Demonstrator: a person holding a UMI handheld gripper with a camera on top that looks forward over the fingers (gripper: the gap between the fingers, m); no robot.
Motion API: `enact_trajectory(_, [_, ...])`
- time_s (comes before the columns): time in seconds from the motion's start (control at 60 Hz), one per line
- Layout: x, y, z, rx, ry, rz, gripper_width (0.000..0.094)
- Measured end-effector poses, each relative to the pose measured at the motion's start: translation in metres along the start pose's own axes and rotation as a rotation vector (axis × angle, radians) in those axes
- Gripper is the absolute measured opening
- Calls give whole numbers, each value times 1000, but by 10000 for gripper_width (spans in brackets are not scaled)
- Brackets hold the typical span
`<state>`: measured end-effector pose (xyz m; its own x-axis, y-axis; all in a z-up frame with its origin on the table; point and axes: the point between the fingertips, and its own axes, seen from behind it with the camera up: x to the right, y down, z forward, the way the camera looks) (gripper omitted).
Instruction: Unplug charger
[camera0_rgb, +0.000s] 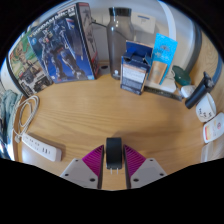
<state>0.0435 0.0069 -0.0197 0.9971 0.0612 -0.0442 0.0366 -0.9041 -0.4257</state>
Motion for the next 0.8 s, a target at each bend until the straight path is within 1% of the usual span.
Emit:
enact_trajectory(0.017, [1, -2, -1, 13, 6, -1, 366])
enact_trajectory(0.033, [2, -3, -1, 20, 14, -4, 463])
enact_trajectory(0.05, [3, -2, -2, 22, 24, -5, 492])
enact_trajectory(0.083, [4, 1, -4, 17, 36, -11, 504])
enact_trajectory(0.1, [4, 2, -6, 15, 37, -14, 559])
enact_trajectory(0.133, [2, 2, -12, 23, 35, -16, 624])
enact_trajectory(0.15, [1, 1, -15, 33, 34, -16, 702])
enact_trajectory(0.167, [0, -1, -20, 46, 33, -16, 717])
enact_trajectory(0.183, [-1, -3, -26, 62, 34, -14, 791])
enact_trajectory(0.2, [-2, -6, -32, 79, 35, -11, 798])
enact_trajectory(0.217, [-3, -9, -39, 97, 33, -6, 833])
enact_trajectory(0.233, [-5, -12, -47, 116, 32, -3, 848])
enact_trajectory(0.383, [-33, -47, -151, 346, -12, 33, 837])
enact_trajectory(0.467, [-47, -54, -218, 485, -48, 36, 836])
enact_trajectory(0.533, [-58, -49, -262, 567, -57, 42, 838])
enact_trajectory(0.633, [-68, -24, -308, 638, -58, 44, 843])
enact_trajectory(0.717, [-75, 8, -333, 663, -44, 59, 847])
enact_trajectory(0.8, [-84, 38, -350, 668, -53, 64, 846])
